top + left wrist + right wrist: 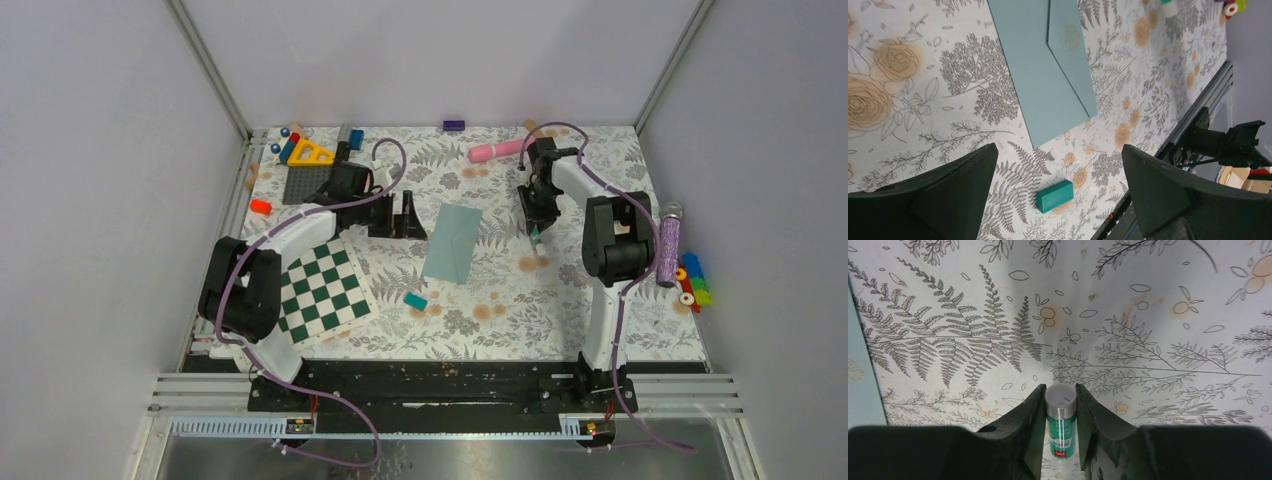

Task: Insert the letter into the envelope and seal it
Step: Place the solid glue at the center of the board, then reset both arms

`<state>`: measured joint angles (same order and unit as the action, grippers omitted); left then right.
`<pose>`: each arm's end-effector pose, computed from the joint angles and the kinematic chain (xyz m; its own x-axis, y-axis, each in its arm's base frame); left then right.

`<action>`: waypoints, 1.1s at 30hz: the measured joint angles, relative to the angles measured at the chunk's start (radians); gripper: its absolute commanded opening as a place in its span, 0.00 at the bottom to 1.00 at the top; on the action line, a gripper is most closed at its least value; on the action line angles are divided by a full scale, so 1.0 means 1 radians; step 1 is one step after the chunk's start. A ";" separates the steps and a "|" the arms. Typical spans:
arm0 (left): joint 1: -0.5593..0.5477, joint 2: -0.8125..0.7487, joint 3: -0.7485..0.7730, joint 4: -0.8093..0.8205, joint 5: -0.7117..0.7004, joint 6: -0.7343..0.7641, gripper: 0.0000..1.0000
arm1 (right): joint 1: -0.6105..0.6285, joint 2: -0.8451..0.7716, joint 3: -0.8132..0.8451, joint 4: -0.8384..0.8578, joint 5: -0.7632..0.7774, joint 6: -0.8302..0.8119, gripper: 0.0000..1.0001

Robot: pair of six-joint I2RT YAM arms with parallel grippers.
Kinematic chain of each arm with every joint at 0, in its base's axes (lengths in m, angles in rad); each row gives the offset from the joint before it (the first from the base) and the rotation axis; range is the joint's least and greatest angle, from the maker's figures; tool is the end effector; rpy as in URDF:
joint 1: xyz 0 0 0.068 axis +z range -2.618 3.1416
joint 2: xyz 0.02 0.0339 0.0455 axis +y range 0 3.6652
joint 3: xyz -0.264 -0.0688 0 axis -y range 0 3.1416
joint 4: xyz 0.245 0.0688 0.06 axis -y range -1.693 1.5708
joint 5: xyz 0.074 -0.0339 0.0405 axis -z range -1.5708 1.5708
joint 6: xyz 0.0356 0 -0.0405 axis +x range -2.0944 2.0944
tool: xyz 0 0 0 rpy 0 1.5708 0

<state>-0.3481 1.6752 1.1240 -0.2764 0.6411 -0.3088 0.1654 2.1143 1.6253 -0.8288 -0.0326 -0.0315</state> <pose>0.3284 -0.1418 0.2234 -0.8581 0.0523 -0.5108 0.4125 0.6626 -0.6252 0.4224 0.0717 0.1712 -0.9490 -0.1903 -0.2512 -0.2026 0.9790 0.0237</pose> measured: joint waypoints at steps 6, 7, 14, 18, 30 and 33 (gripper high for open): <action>-0.026 0.006 -0.022 -0.007 -0.002 0.025 0.99 | 0.000 0.000 0.010 -0.001 0.034 -0.006 0.42; -0.030 0.010 -0.022 -0.006 -0.002 0.027 0.99 | 0.000 0.000 0.010 -0.001 0.037 -0.007 0.44; -0.040 0.055 -0.022 -0.008 -0.001 0.032 0.99 | 0.000 0.000 0.011 -0.001 0.045 -0.009 0.48; -0.040 0.059 -0.022 -0.007 -0.001 0.032 0.99 | 0.000 0.000 0.014 -0.001 0.050 -0.010 0.55; -0.016 -0.155 0.051 -0.158 -0.064 0.227 0.99 | 0.000 -0.208 -0.011 -0.008 0.073 -0.045 1.00; 0.032 -0.303 0.125 -0.214 -0.132 0.304 0.99 | 0.000 -0.436 -0.039 0.010 0.071 -0.054 1.00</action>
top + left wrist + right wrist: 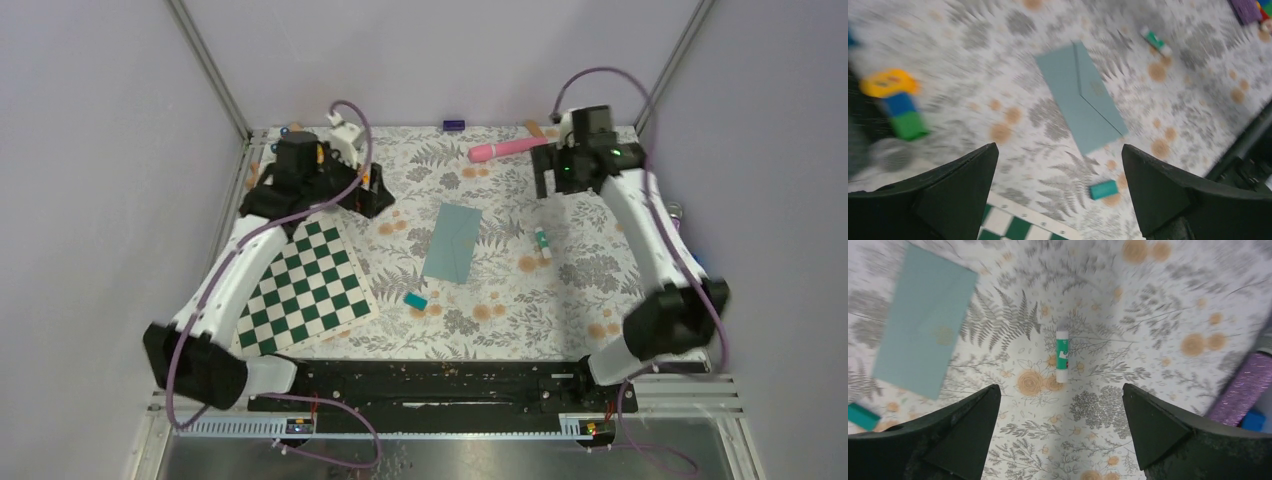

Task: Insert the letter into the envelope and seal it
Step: Reset both arms

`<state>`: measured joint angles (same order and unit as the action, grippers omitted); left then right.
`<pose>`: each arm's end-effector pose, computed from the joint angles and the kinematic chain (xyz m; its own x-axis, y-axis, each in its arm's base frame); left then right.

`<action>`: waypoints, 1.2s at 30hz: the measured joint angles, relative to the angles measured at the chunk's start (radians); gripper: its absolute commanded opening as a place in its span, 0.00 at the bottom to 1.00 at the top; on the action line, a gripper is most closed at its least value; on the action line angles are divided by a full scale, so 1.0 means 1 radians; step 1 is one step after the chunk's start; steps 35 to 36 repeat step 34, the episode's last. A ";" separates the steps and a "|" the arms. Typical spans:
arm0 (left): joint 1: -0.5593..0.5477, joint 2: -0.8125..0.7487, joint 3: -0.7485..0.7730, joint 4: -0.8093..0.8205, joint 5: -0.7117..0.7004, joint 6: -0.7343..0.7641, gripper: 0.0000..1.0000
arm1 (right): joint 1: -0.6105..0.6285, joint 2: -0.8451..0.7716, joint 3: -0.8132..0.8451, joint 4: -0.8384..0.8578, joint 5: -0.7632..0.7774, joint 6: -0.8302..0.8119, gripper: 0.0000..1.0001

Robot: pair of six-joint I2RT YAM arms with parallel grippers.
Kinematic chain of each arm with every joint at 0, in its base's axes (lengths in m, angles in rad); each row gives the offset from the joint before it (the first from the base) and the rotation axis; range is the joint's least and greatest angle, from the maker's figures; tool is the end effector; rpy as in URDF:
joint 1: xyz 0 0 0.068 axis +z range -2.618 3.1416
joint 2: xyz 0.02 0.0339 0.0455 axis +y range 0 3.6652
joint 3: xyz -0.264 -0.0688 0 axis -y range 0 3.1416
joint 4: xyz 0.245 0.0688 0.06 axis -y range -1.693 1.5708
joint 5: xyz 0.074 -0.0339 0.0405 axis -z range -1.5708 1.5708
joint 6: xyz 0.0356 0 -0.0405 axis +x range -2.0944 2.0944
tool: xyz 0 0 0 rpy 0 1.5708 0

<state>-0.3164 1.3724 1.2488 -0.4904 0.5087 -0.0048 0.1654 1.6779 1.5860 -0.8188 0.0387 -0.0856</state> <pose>0.2839 -0.1112 0.3411 -0.5507 0.1759 -0.8160 0.6474 0.7070 -0.2845 0.3601 0.0587 0.3267 -0.7642 -0.2142 -0.6083 -0.2072 0.9748 -0.0829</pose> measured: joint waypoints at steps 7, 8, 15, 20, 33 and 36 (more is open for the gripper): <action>0.124 -0.368 0.050 -0.052 -0.229 0.089 0.99 | 0.000 -0.675 -0.158 0.137 -0.005 -0.042 0.99; 0.140 -0.422 0.039 -0.051 -0.254 0.096 0.99 | 0.000 -0.753 -0.193 0.162 -0.004 -0.049 0.99; 0.187 -0.747 -0.069 -0.095 -0.402 0.163 0.99 | 0.001 -1.232 -0.398 0.232 0.054 -0.077 1.00; 0.201 -0.877 -0.140 -0.136 -0.516 0.171 0.99 | 0.001 -1.376 -0.497 0.171 0.084 -0.083 1.00; 0.238 -1.041 -0.162 -0.251 -0.490 0.147 0.99 | -0.024 -1.542 -0.587 0.096 0.076 -0.082 1.00; 0.241 -1.041 -0.162 -0.256 -0.488 0.144 0.99 | -0.024 -1.542 -0.587 0.096 0.076 -0.082 1.00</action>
